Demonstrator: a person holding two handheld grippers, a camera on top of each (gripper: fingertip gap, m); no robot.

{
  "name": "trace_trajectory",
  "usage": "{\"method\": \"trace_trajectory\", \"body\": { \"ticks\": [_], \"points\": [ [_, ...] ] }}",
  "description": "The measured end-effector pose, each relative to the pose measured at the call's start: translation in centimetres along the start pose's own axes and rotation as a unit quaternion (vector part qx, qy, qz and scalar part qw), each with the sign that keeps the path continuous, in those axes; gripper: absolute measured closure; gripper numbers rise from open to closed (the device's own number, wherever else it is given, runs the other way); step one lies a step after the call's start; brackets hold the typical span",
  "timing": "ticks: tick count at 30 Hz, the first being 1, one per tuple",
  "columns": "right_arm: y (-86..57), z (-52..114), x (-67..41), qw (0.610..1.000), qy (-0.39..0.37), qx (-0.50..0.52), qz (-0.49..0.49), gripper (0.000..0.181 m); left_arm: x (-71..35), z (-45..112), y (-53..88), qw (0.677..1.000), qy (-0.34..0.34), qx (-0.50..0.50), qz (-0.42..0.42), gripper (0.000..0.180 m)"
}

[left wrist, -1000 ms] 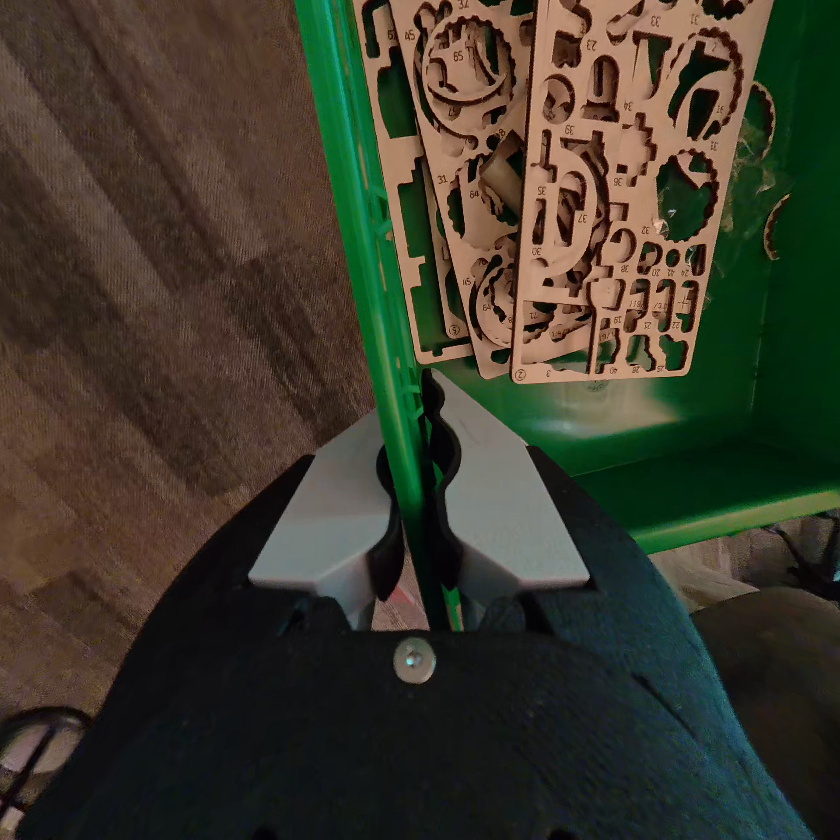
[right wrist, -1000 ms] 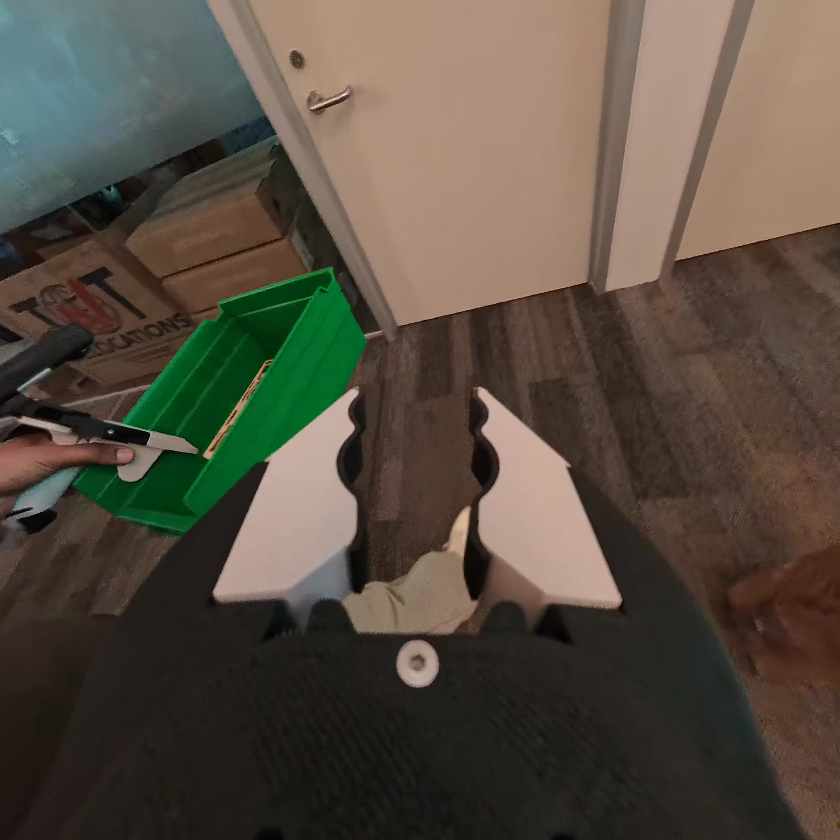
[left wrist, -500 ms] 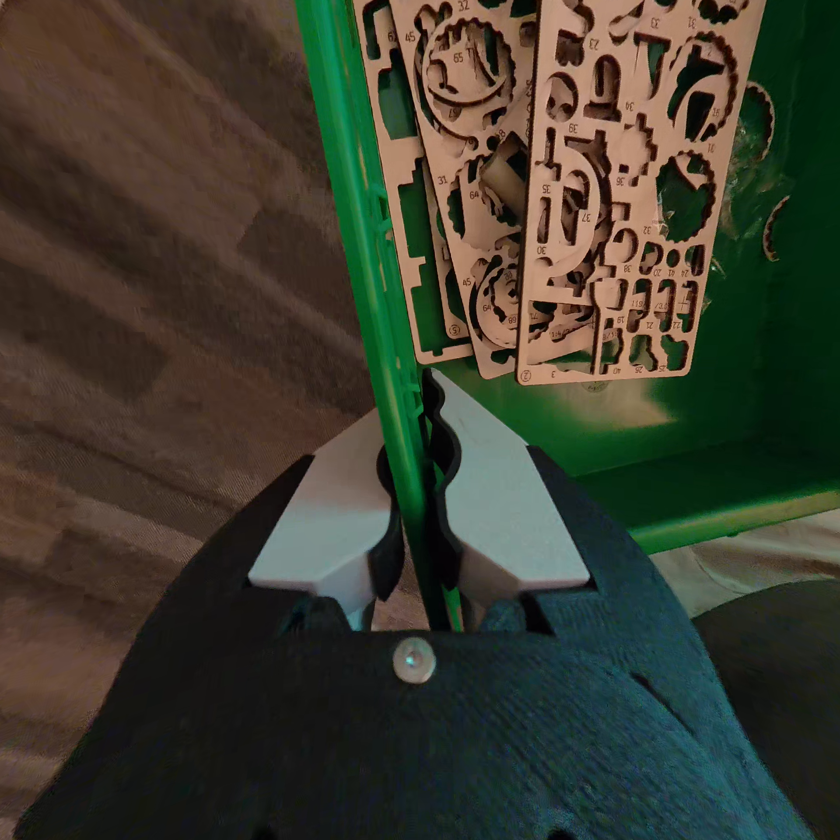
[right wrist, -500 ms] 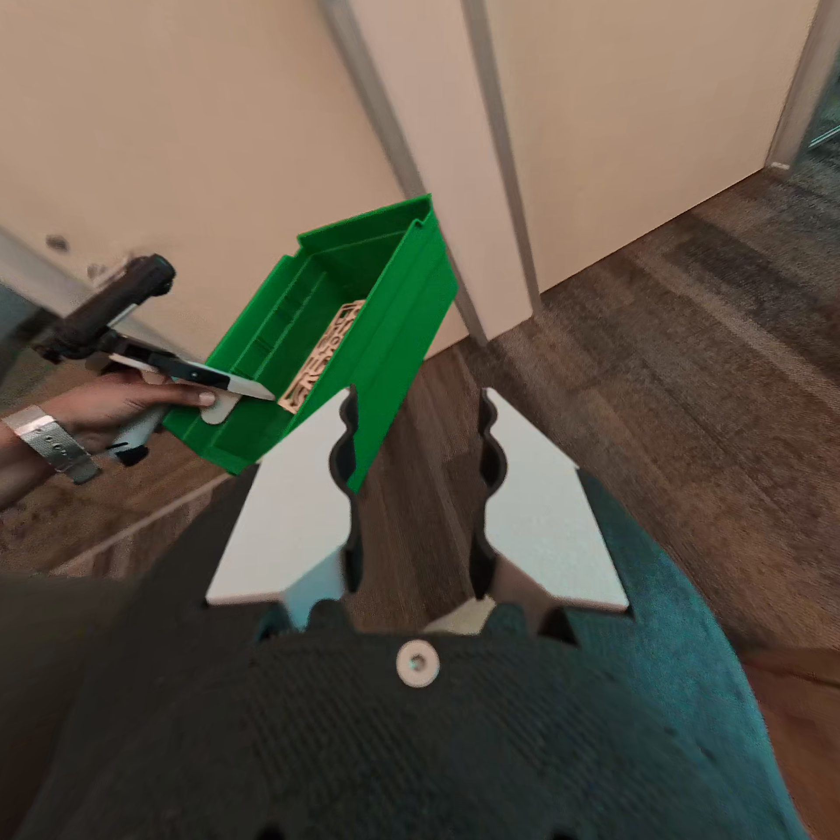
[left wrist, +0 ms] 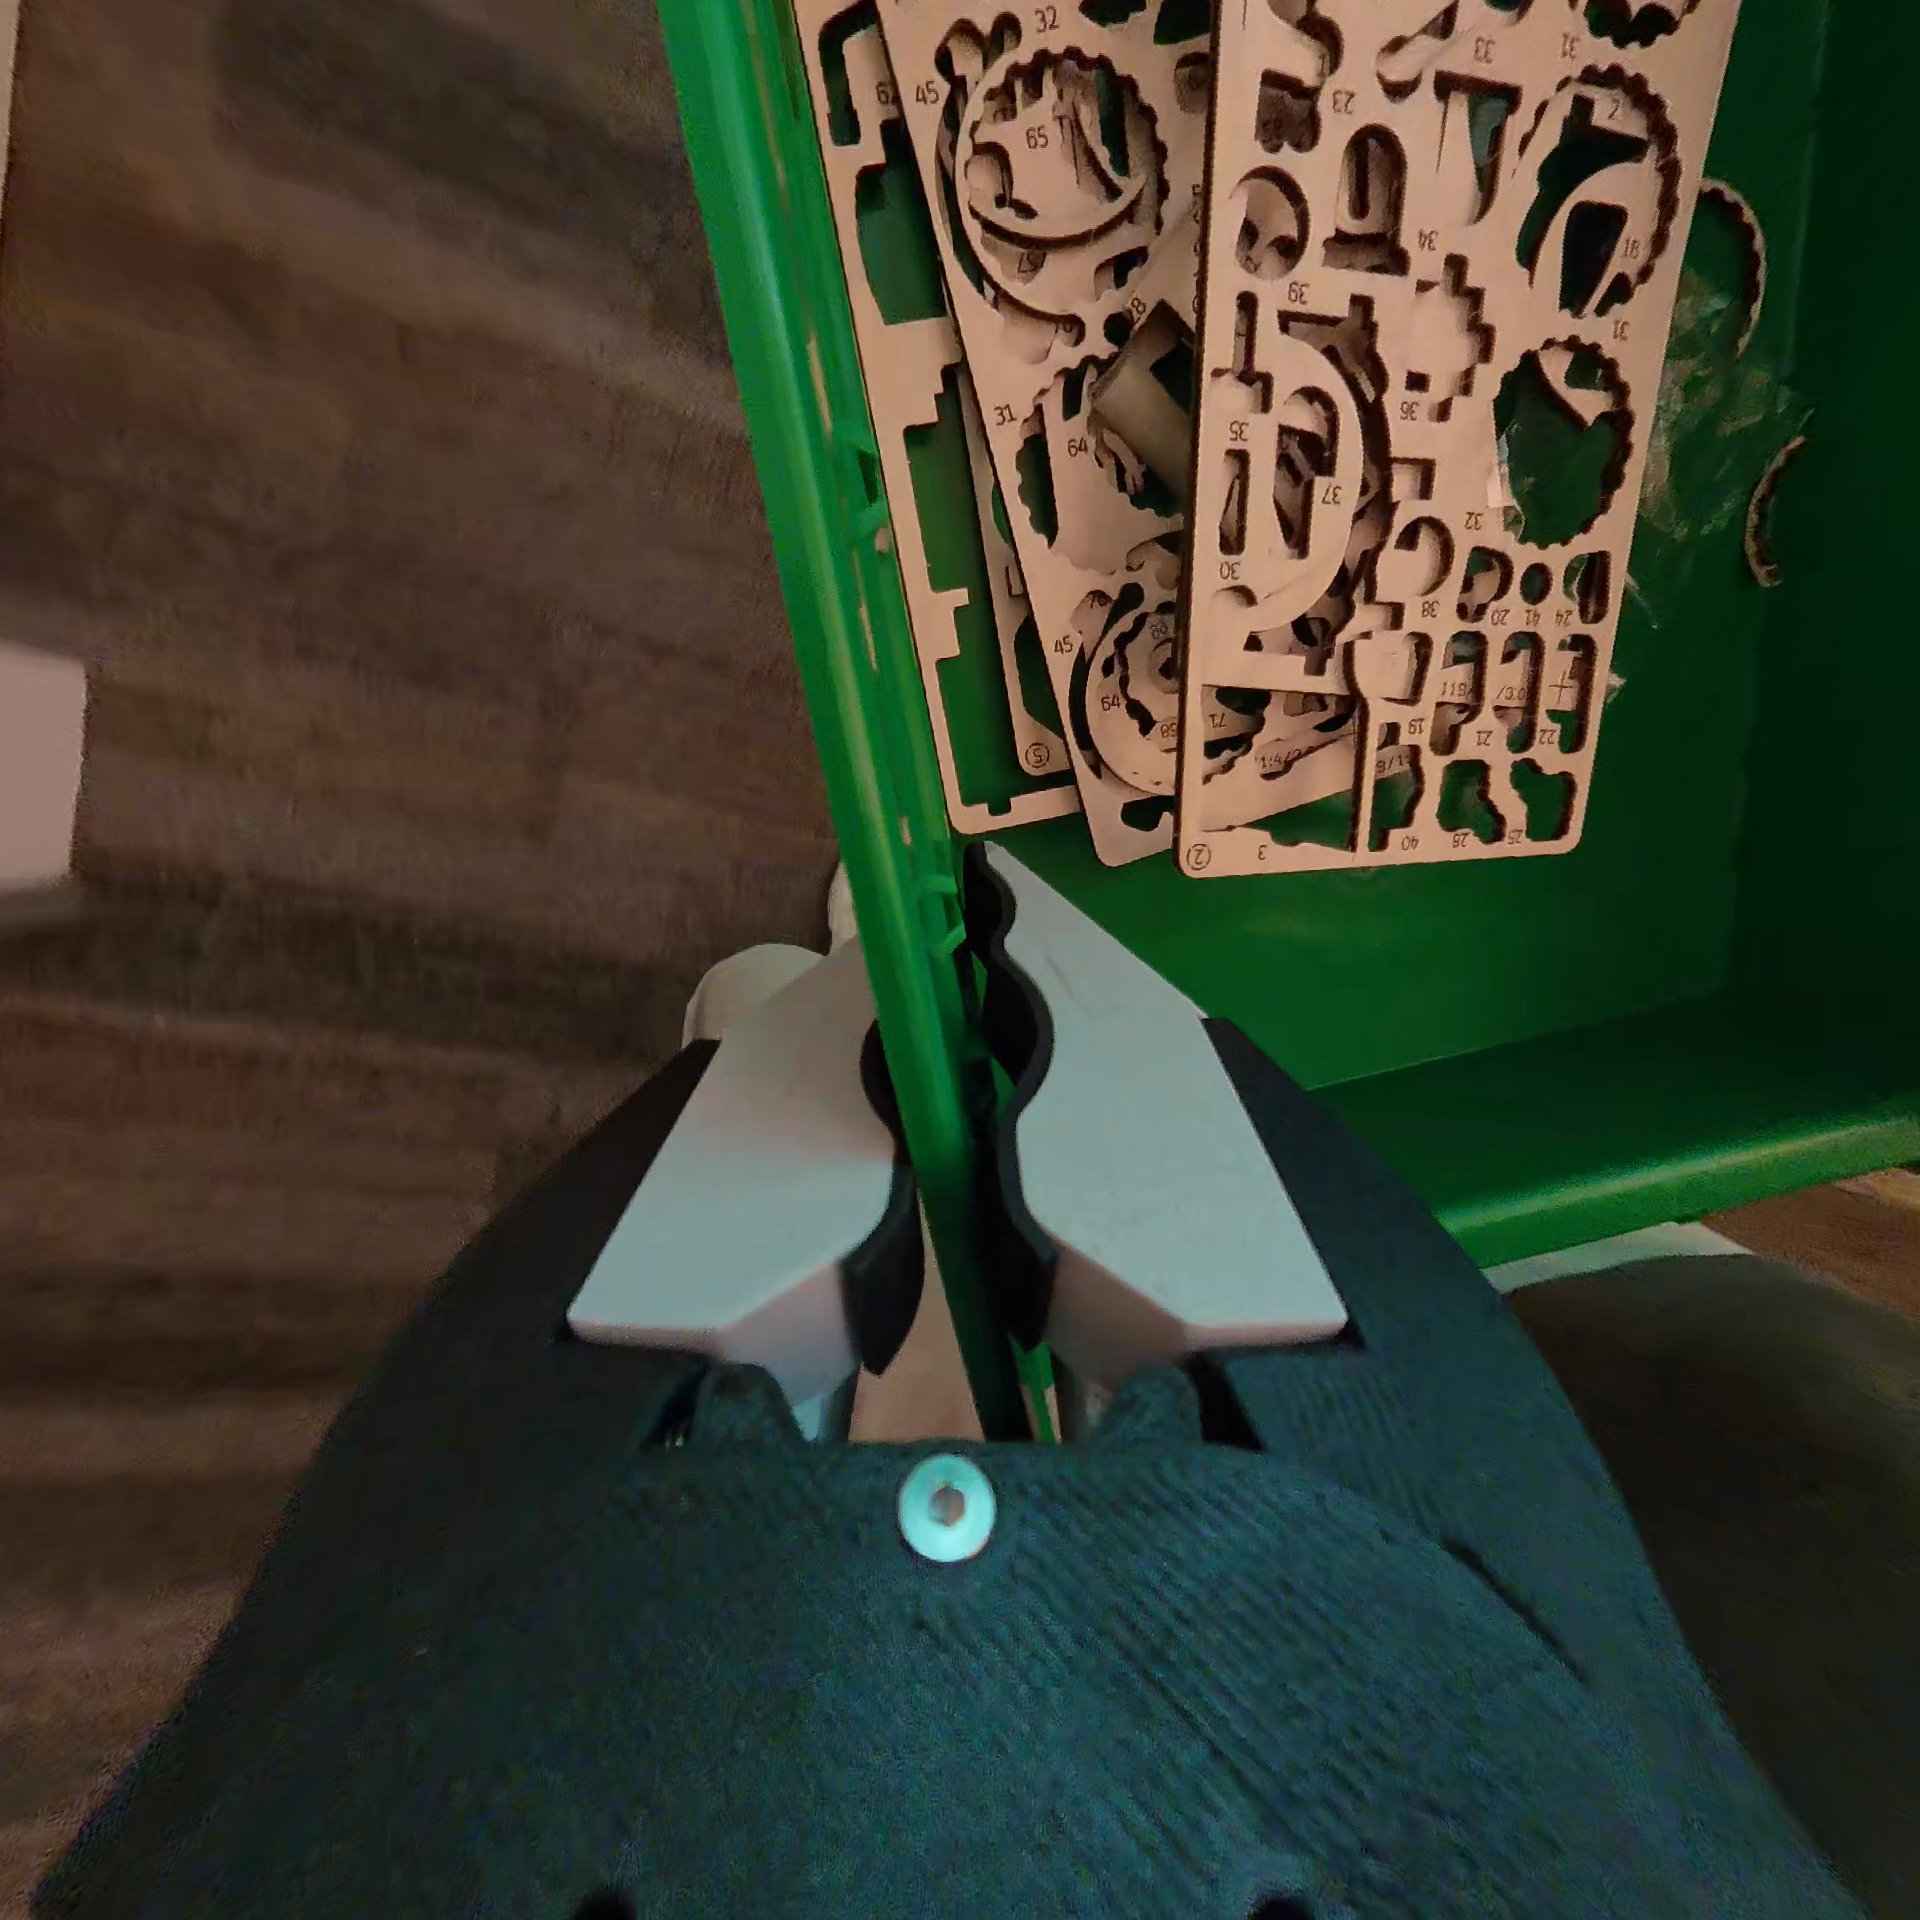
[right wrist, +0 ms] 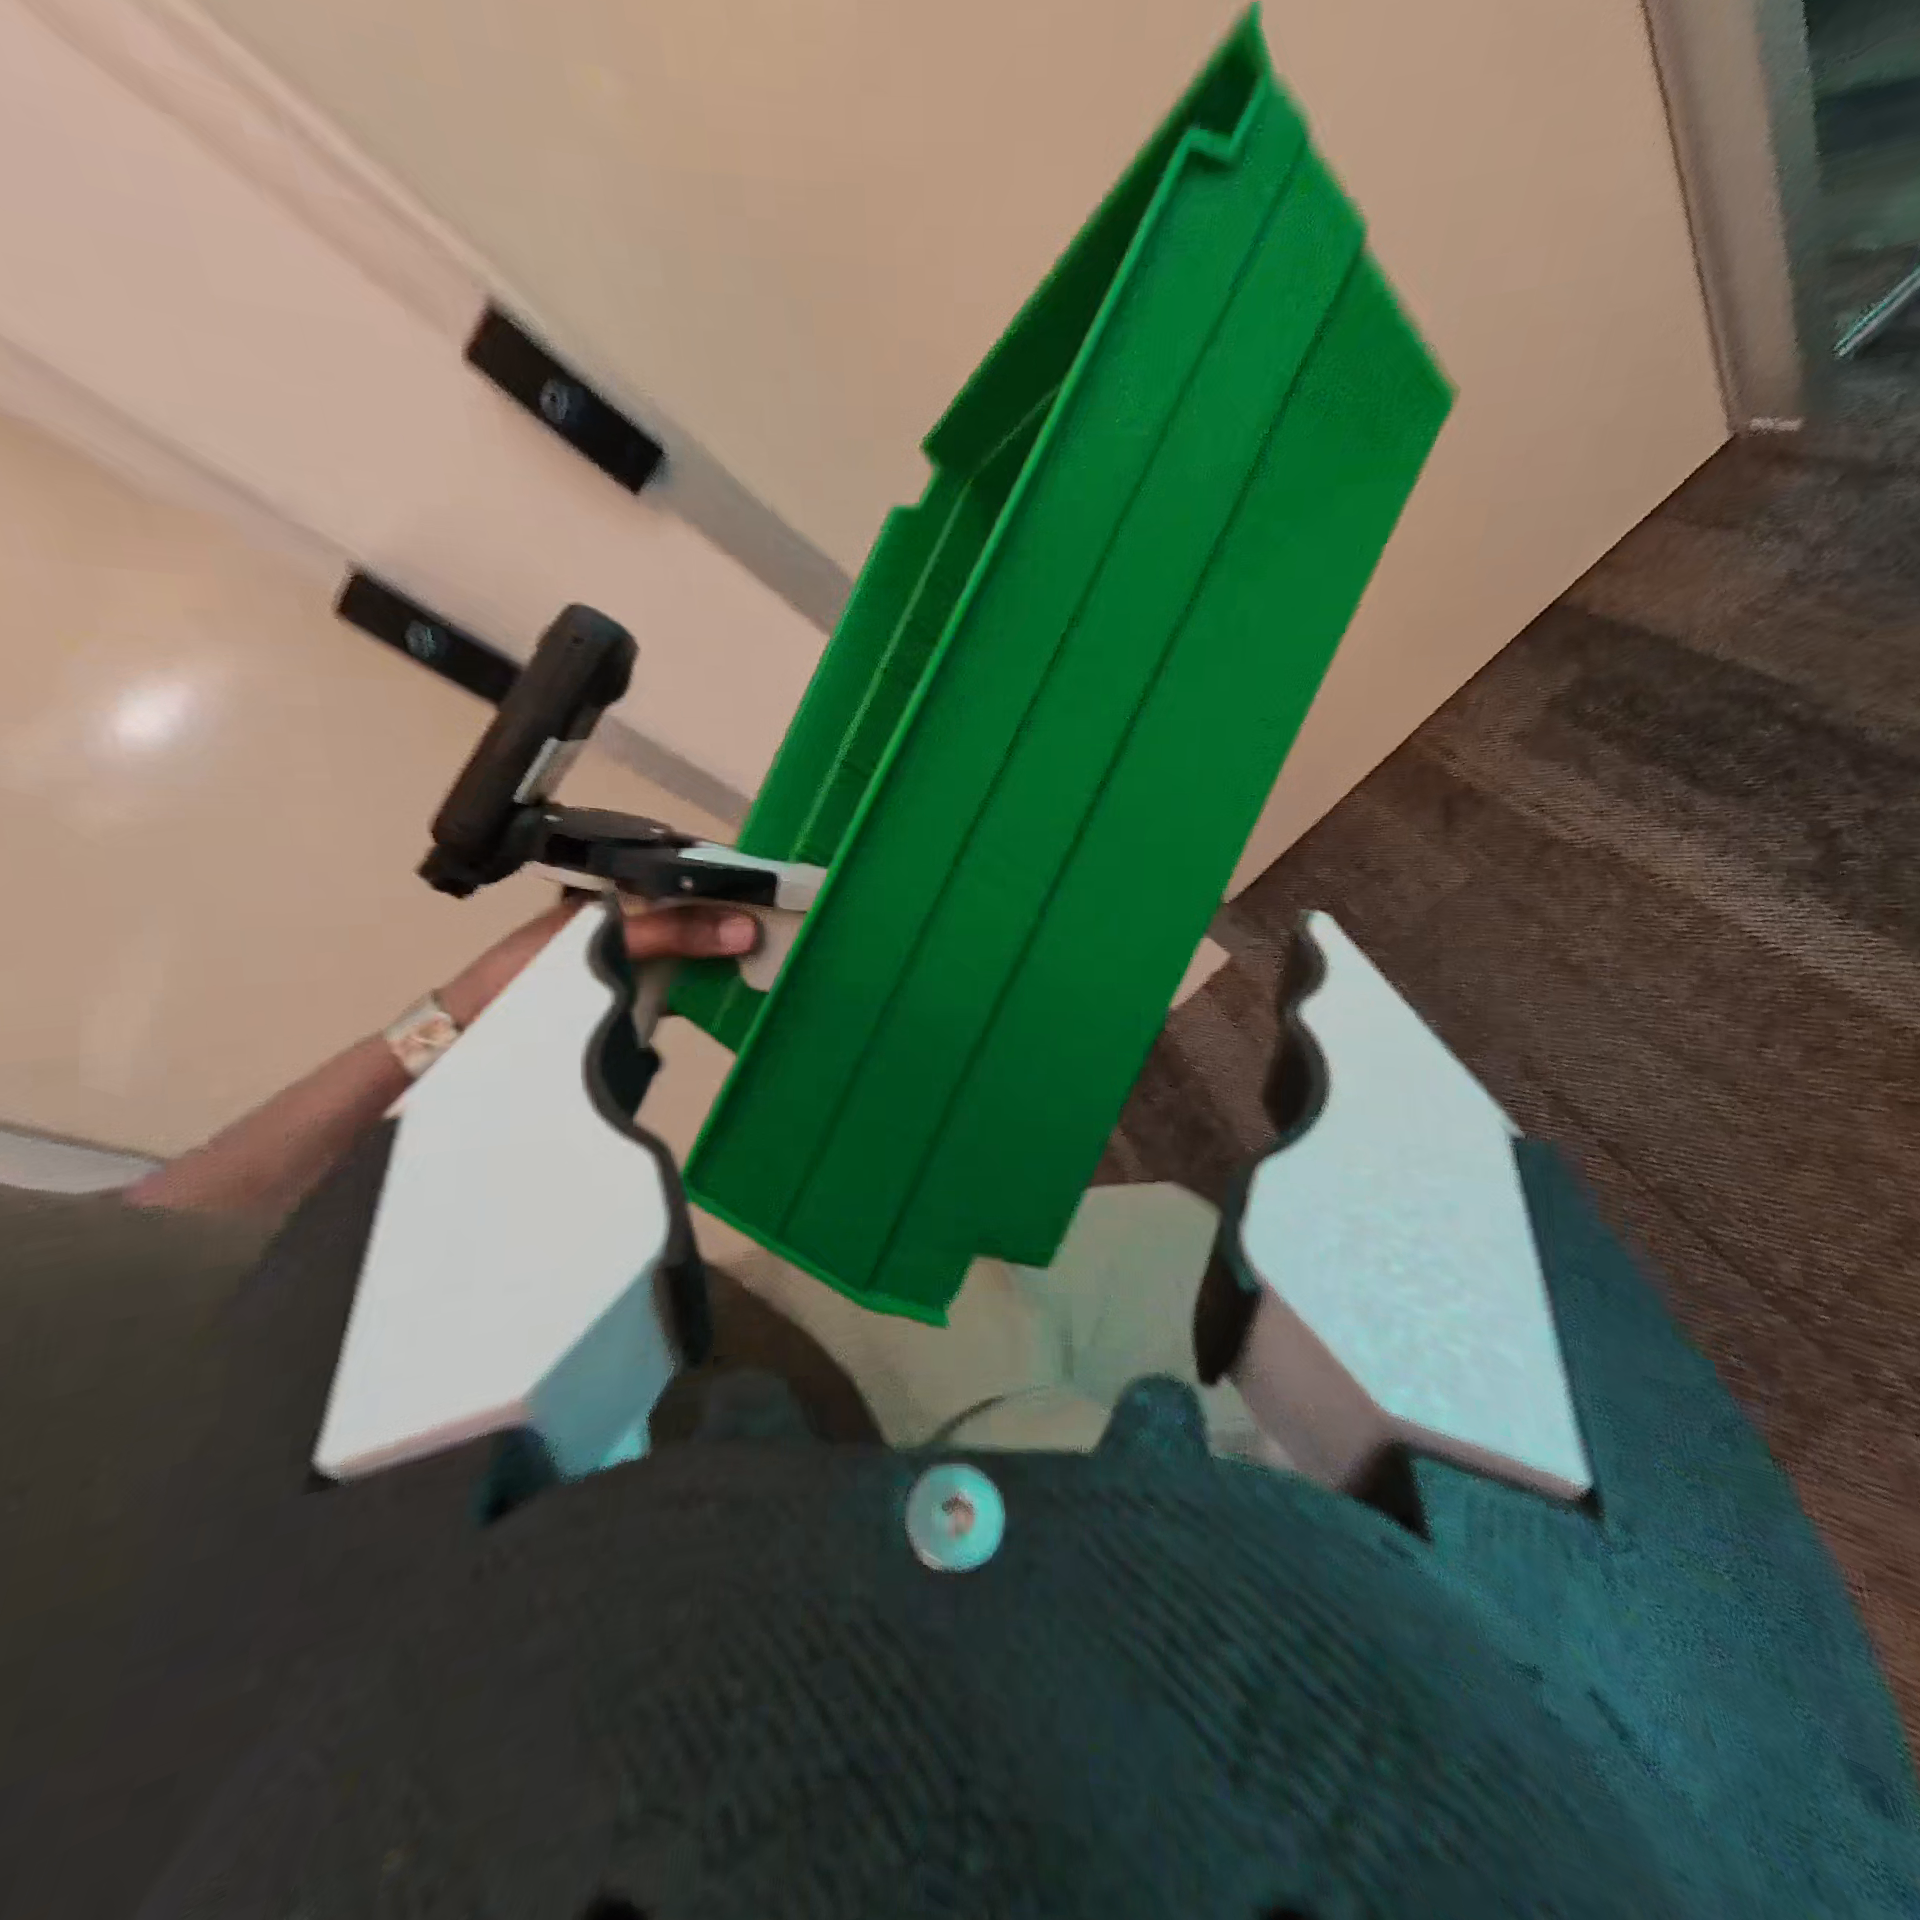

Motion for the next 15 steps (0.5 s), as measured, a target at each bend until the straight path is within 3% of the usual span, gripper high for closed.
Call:
{"method": "trace_trajectory", "body": {
  "ticks": [5, 9, 12, 15],
  "points": [
    [-6.5, 5.1, -8.3, 0.992, 0.012, -0.008, 0.123, 0.030, -14.4, 6.3, -3.2, 0.993, 0.019, 0.072, 0.097, 0.180],
    [-11.1, 8.3, -14.0, 0.976, -0.002, -0.037, 0.215, 0.023, -24.4, 11.7, -5.4, 0.974, 0.046, 0.143, 0.170, 0.180],
    [-13.3, 10.3, -18.2, 0.966, -0.023, -0.040, 0.256, 0.048, -31.0, 15.0, -5.8, 0.959, 0.077, 0.146, 0.231, 0.180],
    [-15.4, 12.2, -21.6, 0.967, -0.030, 0.005, 0.254, 0.043, -36.8, 17.4, -6.4, 0.940, 0.111, 0.146, 0.288, 0.180]
  ]
}}
Point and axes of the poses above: each gripper's, where its closed fingertips meet, z out along the fingers, x out of its underside, y = z × x across the jaws, the point moved 1 cm from there along -z, back along the fingers, and after that the axes turned 12 degrees about x, right-handed, at the moved point
